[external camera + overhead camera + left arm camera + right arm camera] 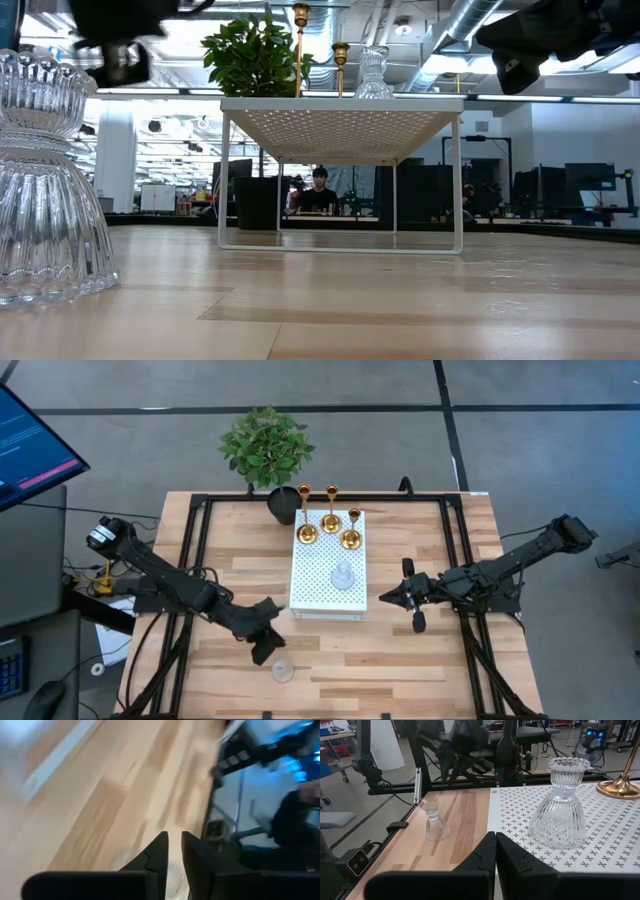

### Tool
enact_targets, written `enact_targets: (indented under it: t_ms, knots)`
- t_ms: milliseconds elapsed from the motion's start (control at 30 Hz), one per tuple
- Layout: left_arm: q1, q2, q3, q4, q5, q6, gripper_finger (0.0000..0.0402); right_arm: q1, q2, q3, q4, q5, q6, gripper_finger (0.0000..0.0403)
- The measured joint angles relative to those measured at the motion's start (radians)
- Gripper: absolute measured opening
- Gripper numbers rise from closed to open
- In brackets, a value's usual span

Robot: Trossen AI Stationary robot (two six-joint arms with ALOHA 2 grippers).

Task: Pick & Place candle stick holders
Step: Put the transparent candle holder on the shelf

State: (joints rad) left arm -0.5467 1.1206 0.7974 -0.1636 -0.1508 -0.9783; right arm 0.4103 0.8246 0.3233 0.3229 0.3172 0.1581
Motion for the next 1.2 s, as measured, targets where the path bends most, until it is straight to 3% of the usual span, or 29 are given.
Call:
enact_targets:
  t_ms: [233, 867, 1200]
  knots:
    - [-0.001, 0.006, 0.000, -0.031, 0.177, -0.164, 0.0039, 0.000, 0.000, 0.000, -0.001, -0.002, -0.011, 0.0000]
    - [-0.002, 0.178, -0.035, 0.018, 0.283, -0.160, 0.0132, 0.000, 0.000, 0.000, -0.007, -0.002, 0.008, 0.0000]
    - [-0.002, 0.225, -0.034, 0.038, 0.283, -0.161, 0.0132, 0.000, 0.000, 0.000, -0.012, -0.002, 0.009, 0.0000]
